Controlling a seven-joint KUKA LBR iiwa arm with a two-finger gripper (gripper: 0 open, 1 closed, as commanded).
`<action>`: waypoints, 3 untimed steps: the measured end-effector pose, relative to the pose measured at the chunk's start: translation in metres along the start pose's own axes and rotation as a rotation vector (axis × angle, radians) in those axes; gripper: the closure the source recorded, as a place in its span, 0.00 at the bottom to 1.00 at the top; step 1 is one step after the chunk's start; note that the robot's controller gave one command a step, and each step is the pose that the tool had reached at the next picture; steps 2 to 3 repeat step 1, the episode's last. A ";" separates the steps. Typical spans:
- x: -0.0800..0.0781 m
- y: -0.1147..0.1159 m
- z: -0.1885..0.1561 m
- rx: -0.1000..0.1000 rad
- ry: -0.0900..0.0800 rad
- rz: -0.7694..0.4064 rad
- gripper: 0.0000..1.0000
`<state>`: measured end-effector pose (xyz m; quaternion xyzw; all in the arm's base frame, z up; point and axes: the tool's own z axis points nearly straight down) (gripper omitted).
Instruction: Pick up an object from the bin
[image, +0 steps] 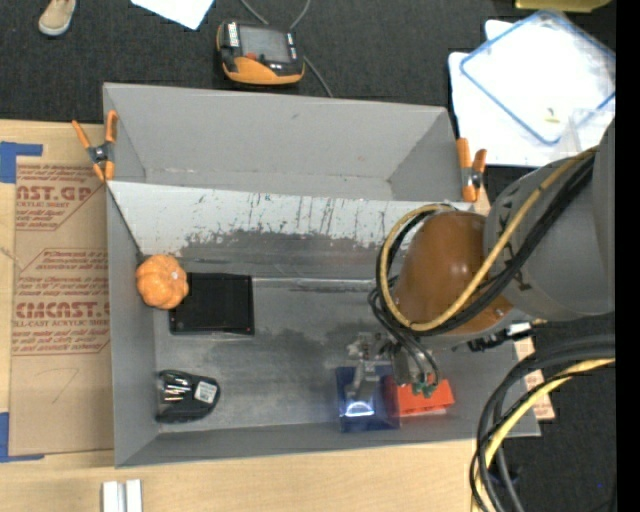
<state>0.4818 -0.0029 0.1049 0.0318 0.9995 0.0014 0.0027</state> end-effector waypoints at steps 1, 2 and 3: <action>-0.001 0.000 -0.035 -0.001 -0.002 0.000 1.00; -0.001 0.000 -0.035 -0.001 -0.002 0.000 1.00; -0.001 0.000 -0.035 -0.001 -0.002 0.000 1.00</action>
Offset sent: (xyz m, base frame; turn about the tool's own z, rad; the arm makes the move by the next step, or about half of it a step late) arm 0.0014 0.0003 0.0501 0.0002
